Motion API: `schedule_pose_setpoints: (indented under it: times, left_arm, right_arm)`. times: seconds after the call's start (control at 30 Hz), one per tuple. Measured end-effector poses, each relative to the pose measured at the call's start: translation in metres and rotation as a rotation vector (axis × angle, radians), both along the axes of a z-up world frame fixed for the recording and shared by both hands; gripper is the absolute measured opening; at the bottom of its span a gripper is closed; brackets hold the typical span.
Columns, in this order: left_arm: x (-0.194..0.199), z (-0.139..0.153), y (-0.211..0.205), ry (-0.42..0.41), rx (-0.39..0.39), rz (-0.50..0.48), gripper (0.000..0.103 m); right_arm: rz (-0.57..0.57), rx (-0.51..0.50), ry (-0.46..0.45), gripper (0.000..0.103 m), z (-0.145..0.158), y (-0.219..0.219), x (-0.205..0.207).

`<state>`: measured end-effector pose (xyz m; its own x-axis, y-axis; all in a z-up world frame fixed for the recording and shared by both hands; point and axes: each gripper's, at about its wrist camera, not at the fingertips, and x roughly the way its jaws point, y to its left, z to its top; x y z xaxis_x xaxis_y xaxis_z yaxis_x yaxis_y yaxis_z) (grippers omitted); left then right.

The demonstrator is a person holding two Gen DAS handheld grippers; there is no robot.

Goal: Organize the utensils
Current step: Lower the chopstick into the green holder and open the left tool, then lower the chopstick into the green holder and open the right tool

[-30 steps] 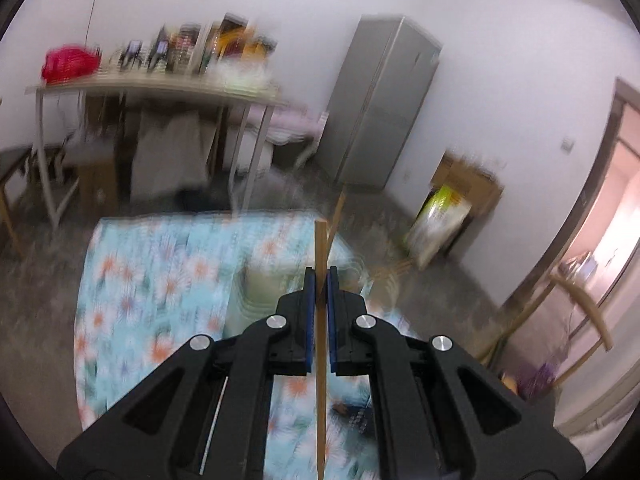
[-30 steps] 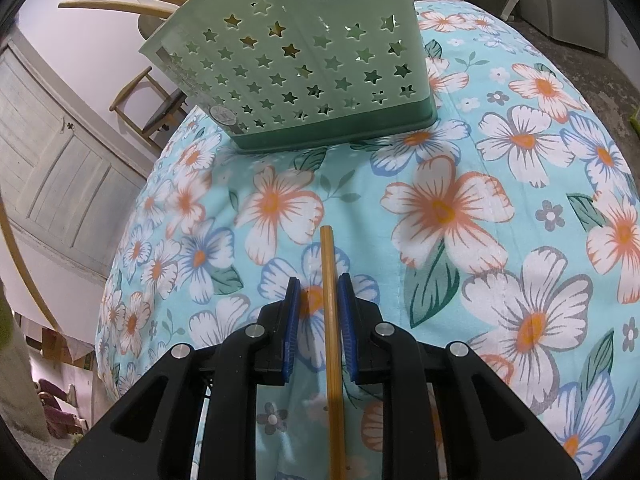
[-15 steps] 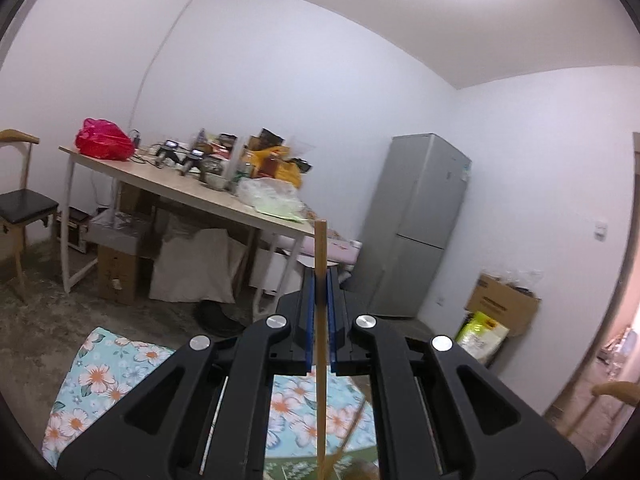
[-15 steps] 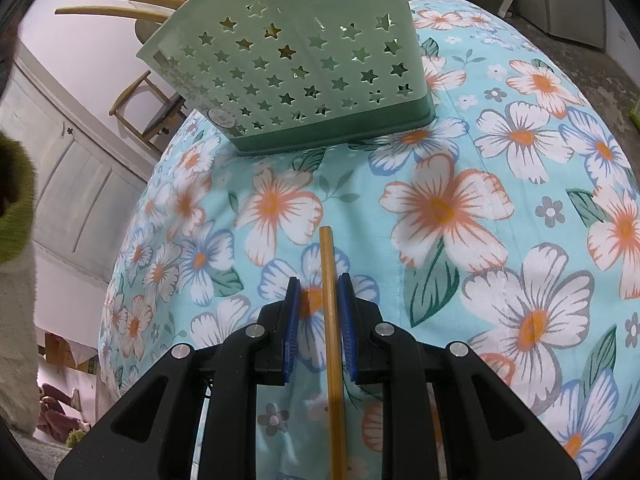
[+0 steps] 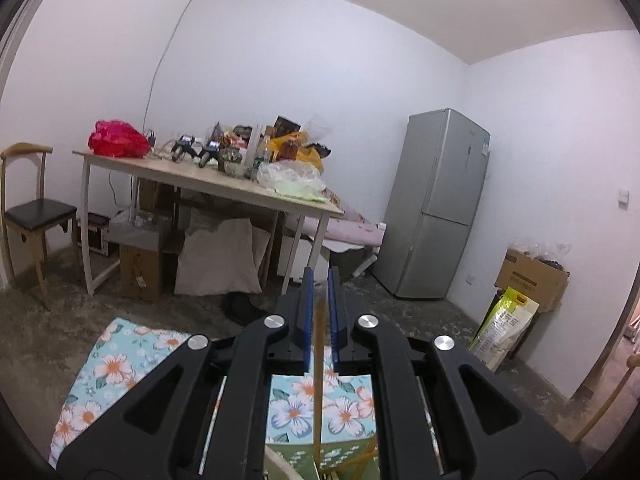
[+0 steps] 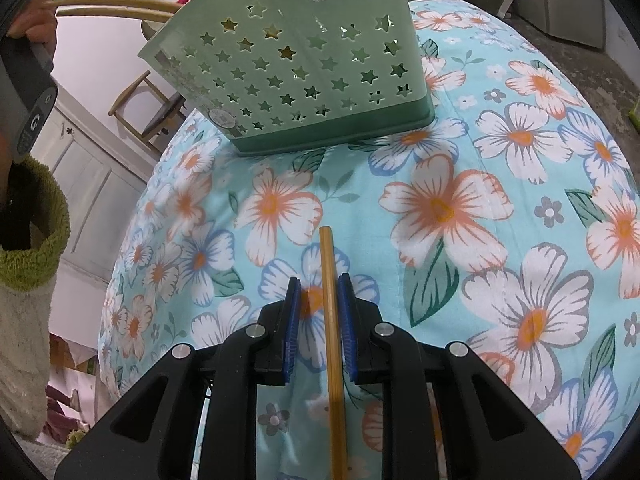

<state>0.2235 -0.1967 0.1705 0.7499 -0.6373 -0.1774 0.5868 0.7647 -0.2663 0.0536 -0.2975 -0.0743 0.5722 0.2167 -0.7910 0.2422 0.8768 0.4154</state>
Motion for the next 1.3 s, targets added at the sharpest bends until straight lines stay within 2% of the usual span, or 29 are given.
schedule_pose_setpoints:
  times: [0.03, 0.17, 0.27, 0.4, 0.5, 0.57, 0.67, 0.83, 1.03, 1.17, 1.3]
  left_arm:
    - [0.001, -0.002, 0.001, 0.008, 0.001, 0.0, 0.017]
    - [0.005, -0.006, 0.011, 0.028, 0.001, 0.009, 0.02]
    - [0.001, -0.004, 0.024, 0.032, -0.013, 0.013, 0.026]
    - [-0.01, -0.003, 0.047, 0.033, 0.002, 0.01, 0.043]
    - [-0.023, -0.008, 0.068, 0.061, 0.027, -0.011, 0.058]
    - [-0.035, -0.015, 0.082, 0.072, 0.053, -0.019, 0.064]
    - [-0.05, -0.027, 0.101, 0.083, 0.102, -0.013, 0.071]
    - [-0.074, -0.057, 0.129, 0.109, 0.176, 0.002, 0.082]
    - [-0.092, -0.099, 0.148, 0.175, 0.283, 0.02, 0.084]
    - [-0.101, -0.113, 0.16, 0.205, 0.293, 0.053, 0.084]
    - [-0.1, -0.118, 0.174, 0.242, 0.274, 0.079, 0.084]
  right_arm:
    - [-0.001, -0.004, 0.002, 0.016, 0.0, 0.0, 0.0]
    - [-0.01, -0.012, 0.009, 0.008, 0.002, 0.001, -0.001]
    - [-0.009, -0.024, 0.006, 0.007, 0.006, 0.001, -0.003]
    - [-0.009, -0.05, -0.023, 0.007, 0.02, 0.001, -0.008]
    - [-0.013, -0.078, -0.074, 0.007, 0.043, -0.001, -0.013]
    - [-0.015, -0.1, -0.113, 0.007, 0.06, -0.004, -0.015]
    - [-0.019, -0.131, -0.197, 0.007, 0.094, -0.009, -0.018]
    - [-0.037, -0.167, -0.387, 0.007, 0.161, -0.017, -0.017]
    - [-0.106, -0.162, -0.661, 0.007, 0.233, -0.038, -0.005]
    - [-0.148, -0.142, -0.792, 0.007, 0.25, -0.046, 0.02]
    - [-0.212, -0.157, -0.894, 0.007, 0.248, -0.049, 0.056]
